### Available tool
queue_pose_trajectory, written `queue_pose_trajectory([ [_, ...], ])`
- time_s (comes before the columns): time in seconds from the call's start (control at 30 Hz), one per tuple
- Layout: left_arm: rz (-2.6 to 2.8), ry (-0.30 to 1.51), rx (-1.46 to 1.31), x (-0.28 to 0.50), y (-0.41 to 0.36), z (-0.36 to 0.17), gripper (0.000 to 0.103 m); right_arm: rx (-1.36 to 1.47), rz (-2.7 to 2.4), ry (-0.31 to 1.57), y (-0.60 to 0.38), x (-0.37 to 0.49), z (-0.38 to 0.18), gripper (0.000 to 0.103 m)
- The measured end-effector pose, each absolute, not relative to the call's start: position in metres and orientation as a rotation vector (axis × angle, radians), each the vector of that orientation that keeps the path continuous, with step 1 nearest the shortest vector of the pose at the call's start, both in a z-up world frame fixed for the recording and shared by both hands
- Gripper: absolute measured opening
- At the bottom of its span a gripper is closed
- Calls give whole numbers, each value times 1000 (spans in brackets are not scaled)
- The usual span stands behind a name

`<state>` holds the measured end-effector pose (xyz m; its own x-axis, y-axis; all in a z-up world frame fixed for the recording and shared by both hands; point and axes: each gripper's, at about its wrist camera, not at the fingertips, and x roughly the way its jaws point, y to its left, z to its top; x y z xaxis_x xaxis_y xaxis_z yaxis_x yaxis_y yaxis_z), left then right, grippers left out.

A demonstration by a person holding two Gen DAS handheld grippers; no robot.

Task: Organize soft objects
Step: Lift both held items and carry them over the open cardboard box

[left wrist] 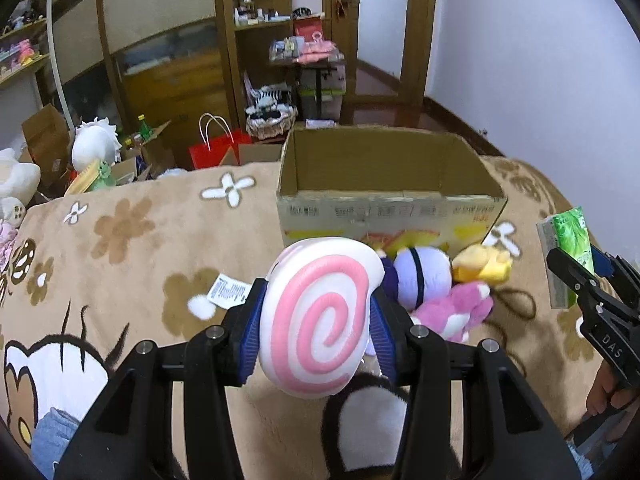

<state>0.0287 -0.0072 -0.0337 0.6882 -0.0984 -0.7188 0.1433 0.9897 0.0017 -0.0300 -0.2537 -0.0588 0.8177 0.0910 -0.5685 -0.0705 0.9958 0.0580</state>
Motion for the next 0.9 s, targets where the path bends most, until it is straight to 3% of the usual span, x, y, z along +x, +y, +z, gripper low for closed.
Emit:
queue_pose_trajectory([
  [0.47, -137, 726, 131, 35, -23, -6, 46, 34, 78, 475, -250, -22, -16, 56],
  [0.9, -123, 679, 149, 90, -32, 21, 46, 17, 87, 436, -245, 13, -3, 56],
])
